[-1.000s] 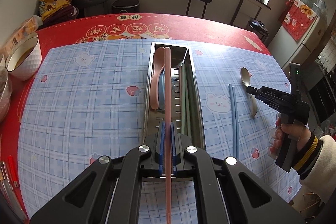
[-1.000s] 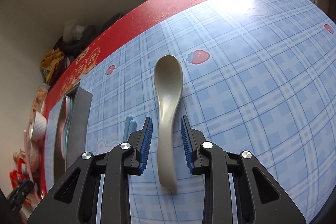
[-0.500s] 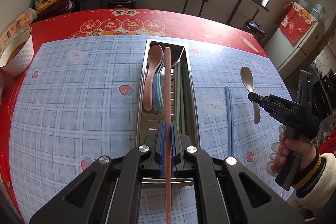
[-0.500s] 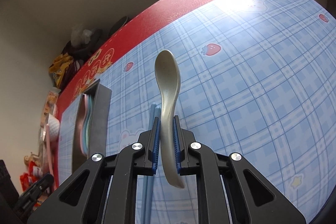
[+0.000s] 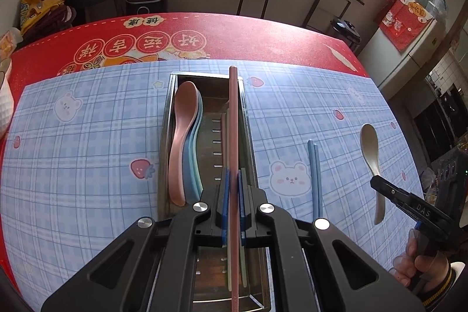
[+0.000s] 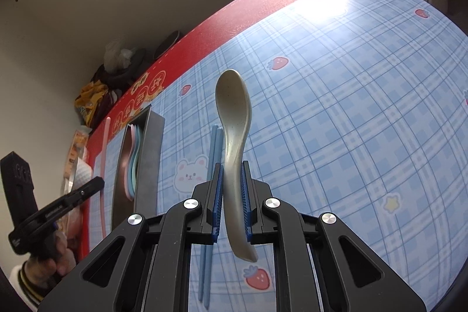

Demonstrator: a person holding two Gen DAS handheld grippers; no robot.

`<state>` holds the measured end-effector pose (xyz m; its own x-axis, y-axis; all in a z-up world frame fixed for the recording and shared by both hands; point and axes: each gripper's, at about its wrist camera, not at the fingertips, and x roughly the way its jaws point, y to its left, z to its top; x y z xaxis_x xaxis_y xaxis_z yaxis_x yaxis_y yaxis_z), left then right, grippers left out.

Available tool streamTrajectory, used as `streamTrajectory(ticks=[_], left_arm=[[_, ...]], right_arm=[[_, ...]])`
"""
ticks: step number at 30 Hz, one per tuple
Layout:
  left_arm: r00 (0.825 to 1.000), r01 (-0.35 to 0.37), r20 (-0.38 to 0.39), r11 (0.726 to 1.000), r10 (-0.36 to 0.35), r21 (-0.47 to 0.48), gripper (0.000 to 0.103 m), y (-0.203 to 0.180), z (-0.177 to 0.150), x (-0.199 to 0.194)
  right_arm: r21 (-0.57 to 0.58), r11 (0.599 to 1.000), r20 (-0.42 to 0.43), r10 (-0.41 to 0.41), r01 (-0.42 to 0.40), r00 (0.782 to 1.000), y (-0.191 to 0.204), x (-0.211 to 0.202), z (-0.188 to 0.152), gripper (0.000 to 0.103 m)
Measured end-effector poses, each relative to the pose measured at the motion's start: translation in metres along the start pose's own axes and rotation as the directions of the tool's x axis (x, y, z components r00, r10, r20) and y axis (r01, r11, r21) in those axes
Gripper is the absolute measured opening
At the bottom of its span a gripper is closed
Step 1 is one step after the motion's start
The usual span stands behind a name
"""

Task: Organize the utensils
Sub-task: 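Place the pink chopstick into the steel basket and open the left tool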

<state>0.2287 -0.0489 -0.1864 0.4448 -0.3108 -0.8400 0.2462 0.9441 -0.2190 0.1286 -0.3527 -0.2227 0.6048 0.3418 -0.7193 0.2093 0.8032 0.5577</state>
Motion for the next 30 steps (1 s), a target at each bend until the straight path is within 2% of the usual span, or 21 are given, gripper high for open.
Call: streamTrajectory(ticks=[11,18,26,30], left_arm=[[0.993,-0.022,-0.12,1.0,0.019,-0.023,0.006,0.006,-0.004,0.049],[0.988,-0.06,-0.143,0.998,0.061,0.016,0.006,0.001,-0.006,0.057],[0.995,-0.046,-0.086,0.999,0.048,0.028,0.012,-0.001,-0.004,0.028],[0.998,-0.045,-0.046,0.999,0.046,0.02,0.028,0.001,-0.011,0.006]], right_arm=[[0.041,0.999,0.013,-0.023,0.023,1.0,-0.019,-0.017,-0.006,0.012],[0.042,0.999,0.008,-0.021,0.021,1.0,-0.023,-0.021,-0.008,0.012],[0.027,1.0,-0.001,0.0,0.0,1.0,-0.009,-0.02,-0.007,0.012],[0.008,1.0,-0.015,0.011,-0.011,1.0,0.004,-0.015,-0.01,0.012]])
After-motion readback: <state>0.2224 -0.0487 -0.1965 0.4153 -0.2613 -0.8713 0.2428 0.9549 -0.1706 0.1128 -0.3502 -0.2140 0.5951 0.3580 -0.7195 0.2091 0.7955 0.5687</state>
